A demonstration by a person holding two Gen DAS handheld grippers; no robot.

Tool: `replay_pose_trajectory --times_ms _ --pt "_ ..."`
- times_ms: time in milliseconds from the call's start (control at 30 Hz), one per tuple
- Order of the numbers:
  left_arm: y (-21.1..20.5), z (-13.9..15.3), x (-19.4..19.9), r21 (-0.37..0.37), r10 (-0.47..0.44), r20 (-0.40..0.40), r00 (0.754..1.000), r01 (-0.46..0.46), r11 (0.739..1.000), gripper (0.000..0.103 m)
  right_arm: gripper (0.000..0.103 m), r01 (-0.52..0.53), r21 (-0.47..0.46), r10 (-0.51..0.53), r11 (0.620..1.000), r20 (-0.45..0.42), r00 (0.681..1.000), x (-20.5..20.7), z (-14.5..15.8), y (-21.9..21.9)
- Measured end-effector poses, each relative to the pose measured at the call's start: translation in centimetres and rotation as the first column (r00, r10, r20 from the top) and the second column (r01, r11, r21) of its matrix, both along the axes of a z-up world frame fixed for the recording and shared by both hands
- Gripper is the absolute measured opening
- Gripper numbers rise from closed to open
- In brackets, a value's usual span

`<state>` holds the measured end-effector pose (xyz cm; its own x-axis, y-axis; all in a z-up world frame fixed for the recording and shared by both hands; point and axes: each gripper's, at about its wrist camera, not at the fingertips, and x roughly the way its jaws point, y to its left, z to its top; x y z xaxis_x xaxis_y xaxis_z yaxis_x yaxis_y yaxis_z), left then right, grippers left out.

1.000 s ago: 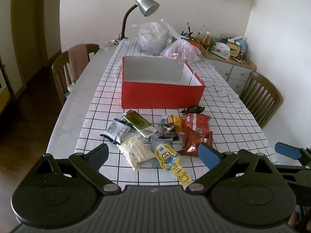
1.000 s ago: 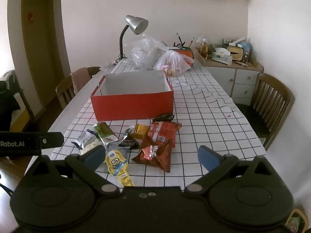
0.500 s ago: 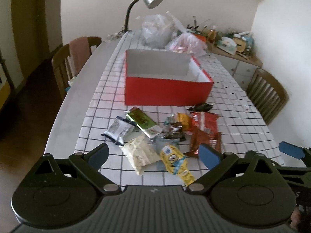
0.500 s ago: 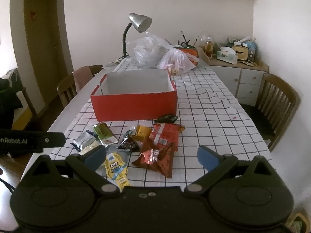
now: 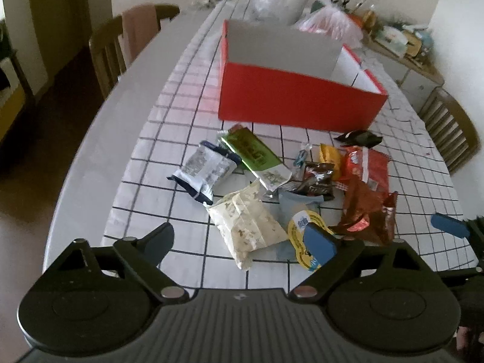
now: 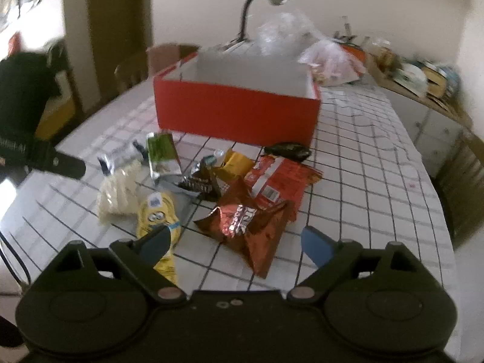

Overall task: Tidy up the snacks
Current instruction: 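Grasp the cream pastry bag with left tool while right tool grasps copper chocolate bag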

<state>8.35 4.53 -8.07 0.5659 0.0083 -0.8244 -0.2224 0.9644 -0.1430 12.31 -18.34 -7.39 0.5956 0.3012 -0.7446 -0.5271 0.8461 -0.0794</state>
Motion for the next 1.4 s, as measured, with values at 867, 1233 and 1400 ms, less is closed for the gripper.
replay_pose_trajectory --times_ms 867,1233,1400 --pt "2.0 -6.6 7.5 -0.154 0.116 -0.234 0.965 -0.154 0.976 0.053 0.049 -0.324 -0.283 0.325 0.903 -0.044 0.945 4.0 -4.5 3.6" --pt "2.7 -6.1 6.0 -0.186 0.104 -0.196 0.975 -0.142 0.972 0.038 0.035 -0.204 -0.167 0.196 0.965 -0.064 0.979 3.5 -3.5 2.5" --pt "2.6 -5.8 4.9 -0.187 0.096 -0.183 0.978 -0.130 0.974 0.035 0.035 -0.135 -0.104 0.129 0.985 -0.061 0.990 3.0 -2.6 2.0"
